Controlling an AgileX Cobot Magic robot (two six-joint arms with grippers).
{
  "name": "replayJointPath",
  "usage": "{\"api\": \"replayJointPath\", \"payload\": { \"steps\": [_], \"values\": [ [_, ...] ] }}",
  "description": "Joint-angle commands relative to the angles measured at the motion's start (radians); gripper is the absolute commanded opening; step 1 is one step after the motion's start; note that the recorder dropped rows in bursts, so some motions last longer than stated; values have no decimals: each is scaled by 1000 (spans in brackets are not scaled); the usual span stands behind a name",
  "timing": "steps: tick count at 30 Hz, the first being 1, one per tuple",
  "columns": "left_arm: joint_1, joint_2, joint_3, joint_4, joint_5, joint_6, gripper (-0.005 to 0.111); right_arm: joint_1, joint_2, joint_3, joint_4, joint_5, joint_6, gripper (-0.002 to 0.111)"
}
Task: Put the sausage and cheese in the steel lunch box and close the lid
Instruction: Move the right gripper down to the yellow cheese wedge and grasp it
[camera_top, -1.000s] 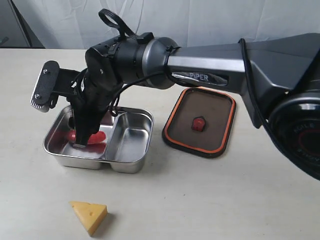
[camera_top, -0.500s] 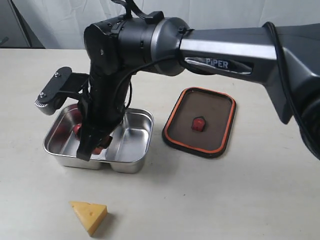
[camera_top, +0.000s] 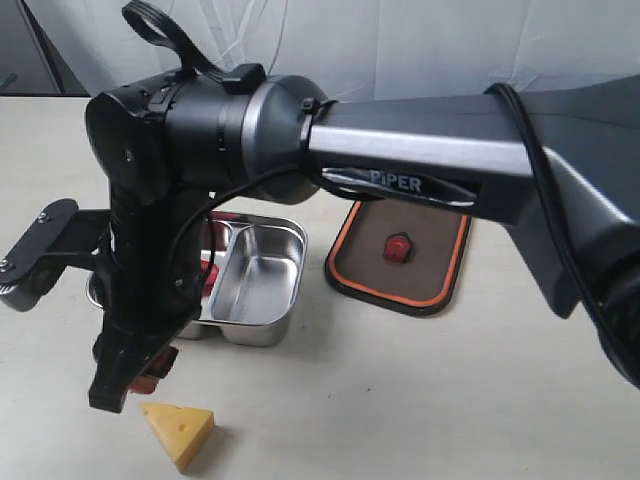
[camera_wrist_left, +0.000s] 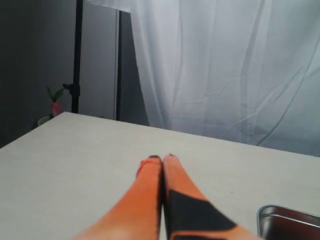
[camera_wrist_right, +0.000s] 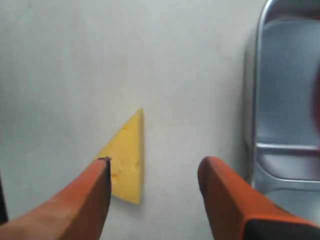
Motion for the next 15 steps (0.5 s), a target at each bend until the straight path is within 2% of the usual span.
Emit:
{"api": "replayJointPath", "payload": {
  "steps": [1,15],
  "values": [
    [1,-5,5,-14,35,-4,0,11,-8,16,84,29,24,53],
    [1,-5,5,-15,108,2,0,11,-8,87,107,-2,64,53]
  ]
}}
